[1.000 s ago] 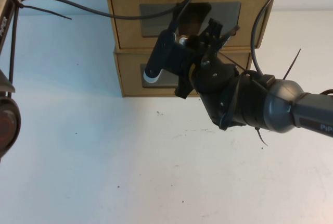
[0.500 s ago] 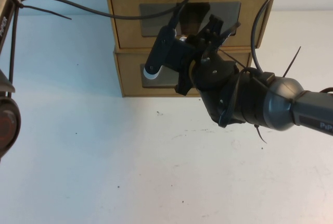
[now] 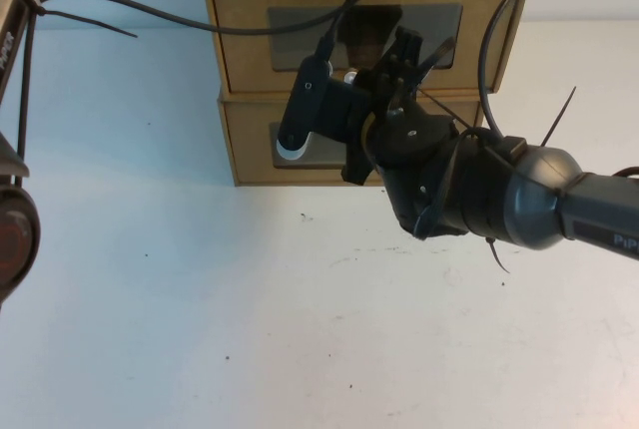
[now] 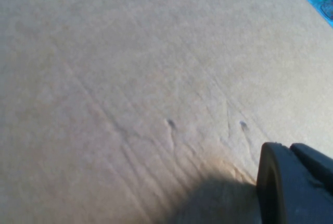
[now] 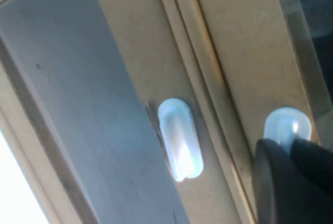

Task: Open the shoe box
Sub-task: 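Pull the top drawer of the cardboard box fully open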

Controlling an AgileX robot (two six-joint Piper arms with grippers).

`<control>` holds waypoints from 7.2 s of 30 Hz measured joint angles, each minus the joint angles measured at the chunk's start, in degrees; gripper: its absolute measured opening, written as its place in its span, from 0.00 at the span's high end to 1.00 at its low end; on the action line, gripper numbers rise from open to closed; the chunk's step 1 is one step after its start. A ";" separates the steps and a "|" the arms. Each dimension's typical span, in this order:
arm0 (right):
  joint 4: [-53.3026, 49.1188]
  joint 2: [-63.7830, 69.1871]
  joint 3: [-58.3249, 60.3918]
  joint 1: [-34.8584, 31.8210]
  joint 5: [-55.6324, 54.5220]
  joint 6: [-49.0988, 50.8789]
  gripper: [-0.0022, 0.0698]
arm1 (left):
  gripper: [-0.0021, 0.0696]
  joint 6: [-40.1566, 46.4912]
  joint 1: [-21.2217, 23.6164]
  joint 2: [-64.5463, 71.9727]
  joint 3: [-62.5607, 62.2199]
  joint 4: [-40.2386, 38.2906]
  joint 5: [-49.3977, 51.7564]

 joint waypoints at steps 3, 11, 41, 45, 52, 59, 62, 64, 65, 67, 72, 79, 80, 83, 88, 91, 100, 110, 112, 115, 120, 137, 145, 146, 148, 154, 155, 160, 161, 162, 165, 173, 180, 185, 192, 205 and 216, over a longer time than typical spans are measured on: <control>2.41 0.00 -0.14 0.63 1.00 -2.76 0.95 | 0.98 -0.80 0.00 0.00 0.00 0.00 0.09; 5.40 -3.37 3.70 3.04 2.85 -5.54 0.95 | 0.98 -2.06 0.00 0.00 0.00 -0.69 2.10; 24.58 -21.24 20.50 27.47 23.28 -5.46 0.96 | 0.98 -4.53 0.00 0.00 0.00 -1.71 3.16; 28.13 -22.22 20.50 30.82 27.20 -5.89 0.96 | 0.98 -4.48 0.00 0.00 0.00 -1.71 3.16; 31.76 -23.57 20.50 35.22 31.72 -6.07 0.96 | 0.98 -4.48 0.00 0.00 0.00 -1.71 3.16; 32.01 -23.81 20.50 35.62 31.98 -5.96 0.95 | 0.98 -4.48 0.00 0.00 0.00 -1.71 3.16; 32.23 -23.81 20.50 35.62 31.98 -5.96 0.89 | 0.98 -4.48 0.00 0.00 0.00 -1.71 3.06; 32.26 -23.81 20.50 35.62 32.21 -5.80 0.81 | 0.98 -4.48 0.00 0.00 0.00 -1.71 3.06; 32.26 -23.81 20.50 35.62 32.21 -5.80 0.77 | 0.98 -4.48 0.00 0.00 0.00 -1.80 3.06; 31.63 -23.81 20.50 34.95 32.30 -5.80 0.69 | 0.98 -4.48 0.00 0.00 0.00 -1.80 3.06; 31.32 -23.81 20.50 34.04 33.66 -5.72 0.64 | 0.98 -4.48 0.00 0.00 0.00 -1.80 2.85; 36.22 -24.76 20.29 34.22 35.12 -5.94 0.63 | 0.98 -4.48 0.00 0.00 0.00 -1.80 2.86; 37.28 -25.28 20.15 34.69 35.41 -5.93 0.63 | 0.98 -4.48 0.00 0.00 0.00 -1.80 2.86; 39.80 -27.84 19.62 36.22 35.74 -5.93 0.64 | 0.98 -4.48 0.00 -0.11 0.00 -1.80 2.86; 48.09 -31.09 17.30 37.00 38.34 -7.13 0.64 | 0.98 -4.48 0.00 -1.35 0.00 -0.66 3.24; 53.56 -32.60 15.55 37.33 38.96 -9.54 0.65 | 0.98 -4.14 0.00 -3.02 0.23 -0.27 4.15; 59.76 -38.11 12.72 37.36 39.68 -11.72 0.65 | 0.98 -3.30 0.00 -10.97 0.23 -0.27 4.60; 49.76 -44.77 10.10 36.79 40.12 -10.82 0.86 | 0.98 -0.94 0.00 -20.01 0.23 6.07 5.08; 48.10 -45.90 9.25 34.92 40.12 -10.66 0.93 | 0.98 -0.49 0.00 -22.07 0.63 8.72 5.08; 47.03 -47.39 8.25 28.84 40.12 -10.66 0.97 | 0.98 -0.10 0.00 -25.88 3.90 11.99 5.12; 46.19 -49.06 7.90 13.06 40.40 -12.08 0.98 | 0.98 2.77 0.00 -34.34 15.81 13.47 5.12; 75.99 -49.29 8.44 -29.70 27.96 -32.62 0.99 | 0.98 8.55 0.00 -84.42 90.97 23.25 -27.62; 80.00 -51.16 14.07 -32.86 22.15 -34.67 0.99 | 0.98 8.66 0.00 -106.25 116.51 22.23 -38.76; 80.49 -51.31 14.63 -32.86 21.31 -34.81 0.99 | 0.98 8.66 0.00 -108.86 119.03 21.75 -40.39; 80.91 -51.31 15.24 -32.86 20.08 -34.80 0.99 | 0.98 8.71 0.00 -113.31 123.23 20.92 -43.90; 81.51 -51.31 16.21 -32.86 18.30 -34.80 0.99 | 0.98 8.80 0.00 -123.30 135.15 20.32 -50.32; 81.51 -51.31 16.29 -32.86 18.07 -34.80 0.99 | 0.98 8.80 0.00 -124.15 136.91 20.22 -51.02; 82.19 -51.31 16.43 -32.86 17.96 -34.80 0.99 | 0.98 8.80 0.00 -124.95 143.96 20.09 -55.15; 82.46 -51.31 16.43 -32.86 17.96 -35.03 0.99 | 0.98 8.83 0.00 -124.95 145.32 20.09 -56.36; 82.78 -51.31 16.43 -32.86 17.82 -35.01 0.99 | 0.98 8.83 0.00 -124.95 146.35 20.09 -57.40; 83.25 -51.31 16.43 -32.86 17.82 -35.05 0.99 | 0.98 8.83 0.00 -124.95 148.13 20.09 -58.78; 84.28 -51.31 16.43 -32.86 16.87 -35.26 0.99 | 0.98 8.83 0.00 -124.95 148.33 20.09 -57.00; 85.97 -51.31 16.43 -32.86 15.99 -35.26 0.99 | 0.98 8.83 0.00 -124.95 148.33 20.19 -57.00; 87.42 -51.31 16.43 -32.86 15.87 -35.26 0.99 | 0.98 8.83 0.00 -124.95 148.33 20.19 -57.00; 87.86 -51.31 16.43 -32.86 20.26 -35.26 0.99 | 0.98 8.83 0.00 -124.95 148.33 20.19 -57.00; 81.68 -51.31 16.43 -32.86 22.30 -35.37 0.99 | 0.98 8.83 0.00 -124.95 148.33 20.19 -57.00; 78.88 -68.99 44.93 -40.27 -9.78 -35.47 0.99 | 0.98 8.83 0.00 -124.95 148.33 20.19 -56.93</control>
